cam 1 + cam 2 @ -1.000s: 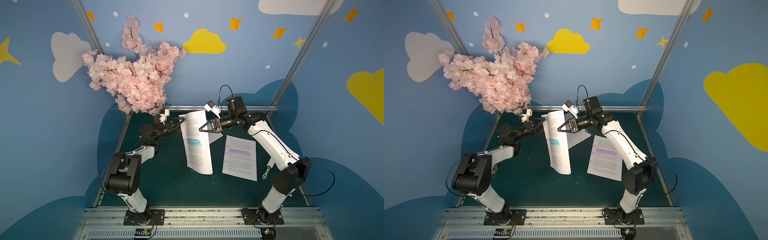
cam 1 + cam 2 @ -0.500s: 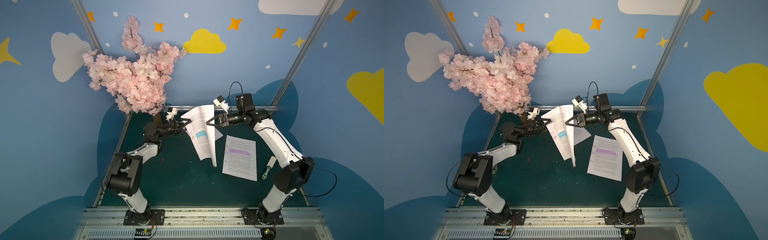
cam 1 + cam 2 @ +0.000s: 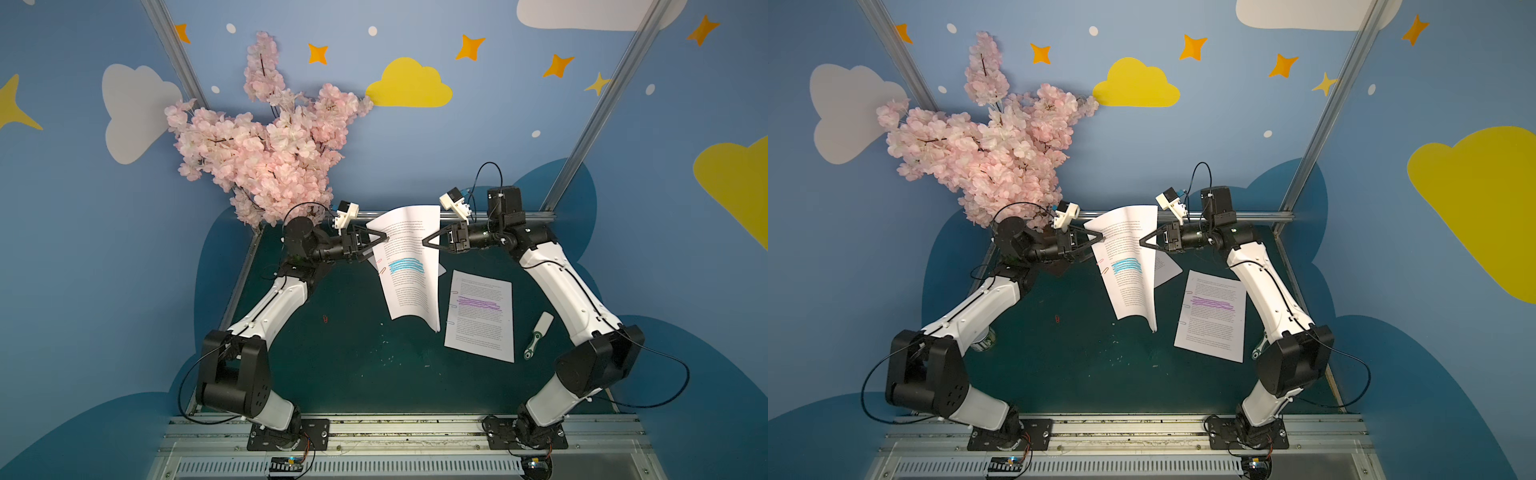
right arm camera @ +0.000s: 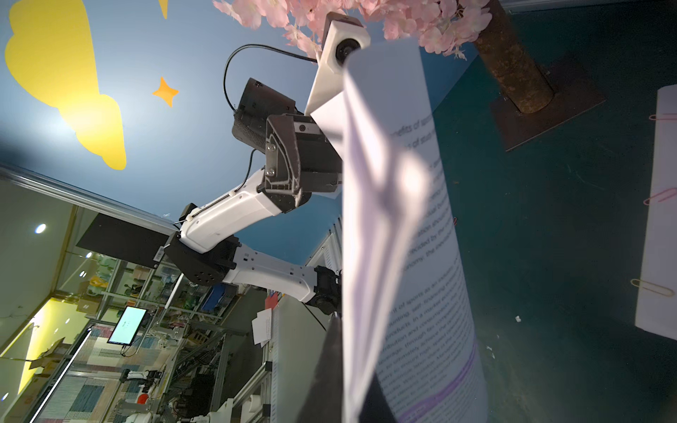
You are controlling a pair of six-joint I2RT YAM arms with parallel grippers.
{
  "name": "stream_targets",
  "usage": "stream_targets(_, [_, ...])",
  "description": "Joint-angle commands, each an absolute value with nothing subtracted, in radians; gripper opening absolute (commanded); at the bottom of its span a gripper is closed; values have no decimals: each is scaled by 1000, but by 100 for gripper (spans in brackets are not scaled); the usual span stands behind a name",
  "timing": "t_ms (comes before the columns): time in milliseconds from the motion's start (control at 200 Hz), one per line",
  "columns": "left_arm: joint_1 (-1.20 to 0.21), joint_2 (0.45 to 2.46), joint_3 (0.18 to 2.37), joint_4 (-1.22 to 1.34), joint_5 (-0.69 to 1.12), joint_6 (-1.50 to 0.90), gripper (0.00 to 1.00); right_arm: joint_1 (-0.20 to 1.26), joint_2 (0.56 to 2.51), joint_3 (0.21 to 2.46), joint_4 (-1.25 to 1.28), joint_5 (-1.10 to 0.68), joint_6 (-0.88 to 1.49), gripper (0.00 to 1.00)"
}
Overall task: Unclip the paperclips from the documents
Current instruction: Remove the paper clip from the document.
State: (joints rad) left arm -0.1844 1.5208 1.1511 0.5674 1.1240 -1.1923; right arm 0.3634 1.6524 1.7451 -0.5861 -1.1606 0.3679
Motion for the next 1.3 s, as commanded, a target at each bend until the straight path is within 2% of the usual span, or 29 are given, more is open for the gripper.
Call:
stream_targets(0, [-186,1523,1170,407,1128,-1061,94,367,1623,1725,-514,-1201,430,0])
stream_targets(25, [-184,1525,1174,399,1124,-1054,98,368,1621,1723,-503,-1204,441,0])
stream_targets(120, [-184,1531,1204,300,1106,-977,99,367,1607,1700,-445,-1220,501,0])
stream_targets(215, [-185,1533,1232,205,1082,-896,96,372,1600,1685,-426,-1222,514,0])
stream_targets(360, [-184,1547,1254,187,1089,-897,79,370,1608,1689,-434,-1215,511,0])
stream_targets(581, [-184,1567,1301,134,1103,-886,37,358,1624,1707,-443,-1217,514,0])
stream_targets(626, [-184,1566,1311,117,1102,-873,32,352,1623,1713,-446,-1218,511,0])
stream_targets(801, [-177,1566,1324,87,1112,-844,33,328,1623,1723,-441,-1223,521,0])
stream_targets(886, [-176,1570,1324,99,1122,-846,54,322,1621,1720,-426,-1228,544,0])
stream_targets(986, [-173,1576,1328,124,1127,-869,61,321,1612,1709,-416,-1232,561,0])
stream_targets(1056, [-169,1585,1339,147,1134,-894,57,319,1608,1699,-417,-1234,562,0])
stream_targets(1166, [-168,1604,1371,137,1152,-909,46,313,1614,1692,-420,-1235,566,0])
stream_targets(1231, [-165,1610,1392,111,1159,-899,35,307,1614,1690,-425,-1236,565,0])
stream_targets(1297, [-162,1607,1408,76,1159,-880,35,299,1613,1688,-433,-1235,560,0])
